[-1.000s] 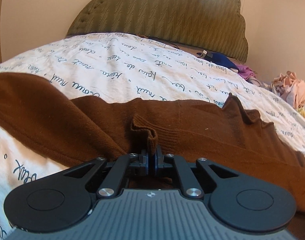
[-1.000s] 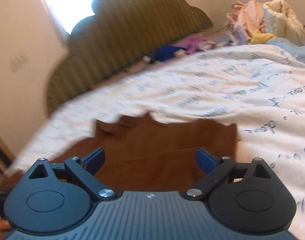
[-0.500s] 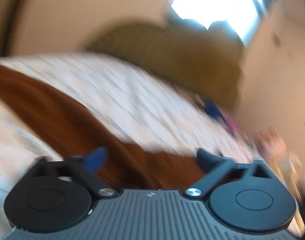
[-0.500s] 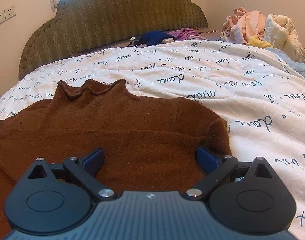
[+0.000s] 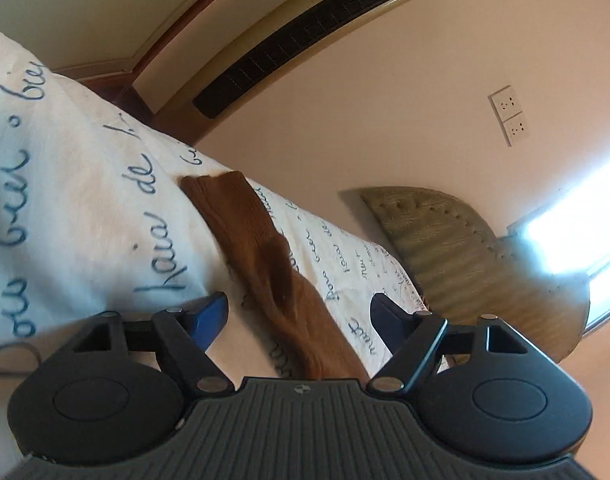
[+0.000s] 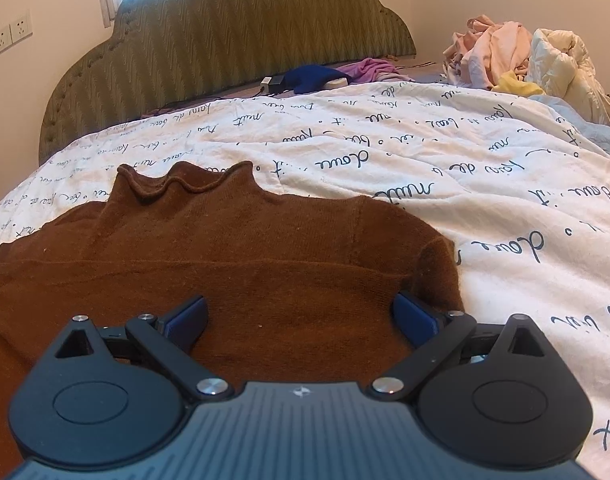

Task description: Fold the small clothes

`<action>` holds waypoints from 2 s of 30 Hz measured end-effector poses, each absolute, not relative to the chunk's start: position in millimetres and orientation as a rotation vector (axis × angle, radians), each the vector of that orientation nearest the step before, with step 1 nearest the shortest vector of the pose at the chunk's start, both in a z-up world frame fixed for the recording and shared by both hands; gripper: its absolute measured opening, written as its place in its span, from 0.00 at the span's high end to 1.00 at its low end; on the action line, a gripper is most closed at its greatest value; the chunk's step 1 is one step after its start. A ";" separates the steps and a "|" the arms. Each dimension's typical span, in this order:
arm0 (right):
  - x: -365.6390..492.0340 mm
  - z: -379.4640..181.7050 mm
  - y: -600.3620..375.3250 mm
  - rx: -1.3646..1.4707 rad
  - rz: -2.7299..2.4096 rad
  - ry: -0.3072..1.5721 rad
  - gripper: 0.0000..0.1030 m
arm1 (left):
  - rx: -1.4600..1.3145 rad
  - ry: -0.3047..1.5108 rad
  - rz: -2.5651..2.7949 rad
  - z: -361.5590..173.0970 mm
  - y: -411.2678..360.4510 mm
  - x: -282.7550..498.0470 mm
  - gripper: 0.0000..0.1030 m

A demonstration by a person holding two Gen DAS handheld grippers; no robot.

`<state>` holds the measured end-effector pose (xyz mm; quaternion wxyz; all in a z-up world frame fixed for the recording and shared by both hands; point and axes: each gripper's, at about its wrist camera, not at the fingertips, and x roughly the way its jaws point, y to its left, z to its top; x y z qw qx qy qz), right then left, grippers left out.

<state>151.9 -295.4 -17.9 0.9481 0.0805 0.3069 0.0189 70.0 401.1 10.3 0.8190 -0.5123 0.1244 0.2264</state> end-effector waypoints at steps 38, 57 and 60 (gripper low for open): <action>146.5 -18.2 -313.0 0.323 0.078 0.581 0.02 | 0.128 0.435 -0.372 39.7 -31.5 73.3 0.02; 166.1 21.7 -117.4 -0.357 0.195 0.635 0.02 | -0.176 0.623 -0.284 18.4 47.1 59.1 0.01; 153.4 31.3 -170.2 -0.215 0.140 0.607 0.02 | -0.204 0.626 -0.289 17.7 51.9 60.0 0.00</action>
